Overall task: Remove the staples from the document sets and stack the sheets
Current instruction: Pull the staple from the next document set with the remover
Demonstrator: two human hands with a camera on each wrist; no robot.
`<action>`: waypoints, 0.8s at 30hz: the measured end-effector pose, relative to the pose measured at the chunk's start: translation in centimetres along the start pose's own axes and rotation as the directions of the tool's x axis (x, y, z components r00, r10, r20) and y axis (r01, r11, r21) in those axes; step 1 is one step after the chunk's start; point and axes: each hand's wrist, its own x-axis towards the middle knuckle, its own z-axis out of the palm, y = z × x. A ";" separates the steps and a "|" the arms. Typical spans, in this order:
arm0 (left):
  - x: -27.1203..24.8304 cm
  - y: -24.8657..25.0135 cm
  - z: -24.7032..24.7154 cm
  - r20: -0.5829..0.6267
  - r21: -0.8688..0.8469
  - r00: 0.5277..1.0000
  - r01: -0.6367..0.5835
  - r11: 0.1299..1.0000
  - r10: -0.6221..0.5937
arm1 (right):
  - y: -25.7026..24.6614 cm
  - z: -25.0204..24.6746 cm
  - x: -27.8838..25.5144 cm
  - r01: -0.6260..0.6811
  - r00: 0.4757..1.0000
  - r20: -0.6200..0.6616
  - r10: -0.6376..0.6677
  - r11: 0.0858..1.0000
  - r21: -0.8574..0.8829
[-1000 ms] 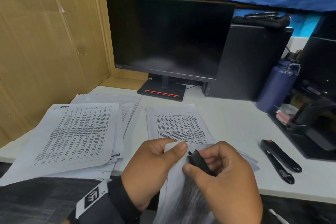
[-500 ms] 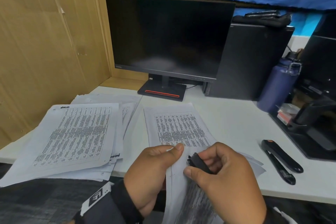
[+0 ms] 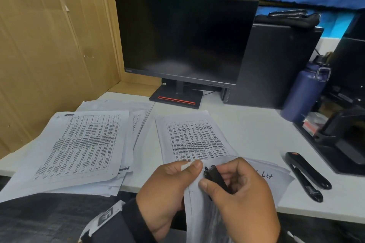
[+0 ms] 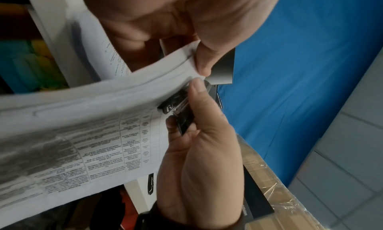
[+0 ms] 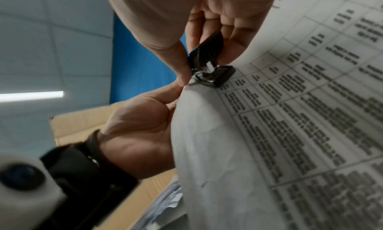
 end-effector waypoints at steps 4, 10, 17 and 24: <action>0.0 0.0 0.1 -0.041 0.035 0.997 -0.057 0.998 0.059 | 0.0 -0.2 0.1 0.101 0.994 -0.016 -0.104 0.987 -0.128; -0.2 0.4 -0.1 -0.042 0.091 0.992 -0.117 0.989 0.121 | 0.0 -0.6 0.3 0.167 0.985 -0.002 -0.172 0.955 -0.246; -0.2 0.2 -0.1 -0.084 0.112 0.992 -0.081 0.990 0.091 | 0.0 -0.5 0.3 0.140 0.989 0.064 -0.131 0.979 -0.147; 0.0 0.2 -0.4 -0.089 0.060 0.996 0.008 0.998 -0.003 | 0.1 -0.4 0.4 0.185 0.982 0.069 -0.174 0.962 -0.202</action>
